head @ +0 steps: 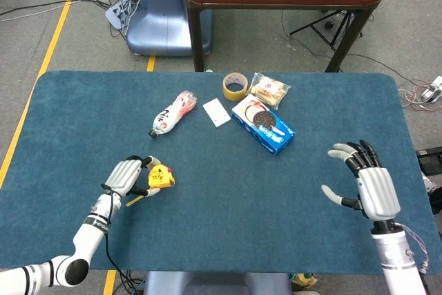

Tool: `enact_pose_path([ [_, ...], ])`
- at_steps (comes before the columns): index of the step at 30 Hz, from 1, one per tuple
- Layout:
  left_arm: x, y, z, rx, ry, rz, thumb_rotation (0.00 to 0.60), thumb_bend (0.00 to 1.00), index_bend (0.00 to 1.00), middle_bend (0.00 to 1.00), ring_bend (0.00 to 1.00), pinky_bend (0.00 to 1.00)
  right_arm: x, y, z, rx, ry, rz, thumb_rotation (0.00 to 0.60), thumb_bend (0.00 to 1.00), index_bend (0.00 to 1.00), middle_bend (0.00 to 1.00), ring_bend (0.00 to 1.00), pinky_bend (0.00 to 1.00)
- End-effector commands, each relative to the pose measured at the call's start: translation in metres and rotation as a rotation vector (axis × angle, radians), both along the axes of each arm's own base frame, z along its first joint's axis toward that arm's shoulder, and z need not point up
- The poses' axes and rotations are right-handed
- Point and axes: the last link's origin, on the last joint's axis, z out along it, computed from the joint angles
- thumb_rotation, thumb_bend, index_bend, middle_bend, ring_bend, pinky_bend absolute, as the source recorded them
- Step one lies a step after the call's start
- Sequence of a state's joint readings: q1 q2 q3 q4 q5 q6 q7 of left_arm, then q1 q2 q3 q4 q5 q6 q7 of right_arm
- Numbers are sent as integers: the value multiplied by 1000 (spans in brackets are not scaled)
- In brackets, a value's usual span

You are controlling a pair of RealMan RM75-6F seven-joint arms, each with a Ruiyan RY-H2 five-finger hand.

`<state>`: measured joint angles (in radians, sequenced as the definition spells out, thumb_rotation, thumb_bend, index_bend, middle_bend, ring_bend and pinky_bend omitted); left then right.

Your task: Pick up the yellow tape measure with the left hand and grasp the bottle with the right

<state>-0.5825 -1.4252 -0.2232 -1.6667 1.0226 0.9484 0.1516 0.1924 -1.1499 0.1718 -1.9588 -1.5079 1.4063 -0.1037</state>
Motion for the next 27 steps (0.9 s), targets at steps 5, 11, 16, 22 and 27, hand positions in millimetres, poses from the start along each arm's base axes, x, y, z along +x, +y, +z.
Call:
enact_pose_path([
  [5,26,0,28,15,-134,48,600,215,481,517,313,175,71,-37,-43,107,-68,150,600,267,186,159,93,49],
  [11,45,-2,39,29,-162,63,600,215,481,519,316,186,120,-63,-78,177,-110,223,600,263,177,151,90,50],
  [16,58,-4,42,50,-170,71,600,215,480,519,318,190,157,-76,-103,207,-143,263,600,250,177,151,90,50],
  [22,67,-4,45,35,-189,94,600,215,477,519,323,205,190,-83,-120,226,-125,304,600,249,177,151,90,50],
  [27,69,-3,47,39,-199,102,600,215,476,519,325,216,208,-91,-130,244,-120,308,600,250,177,151,90,50],
])
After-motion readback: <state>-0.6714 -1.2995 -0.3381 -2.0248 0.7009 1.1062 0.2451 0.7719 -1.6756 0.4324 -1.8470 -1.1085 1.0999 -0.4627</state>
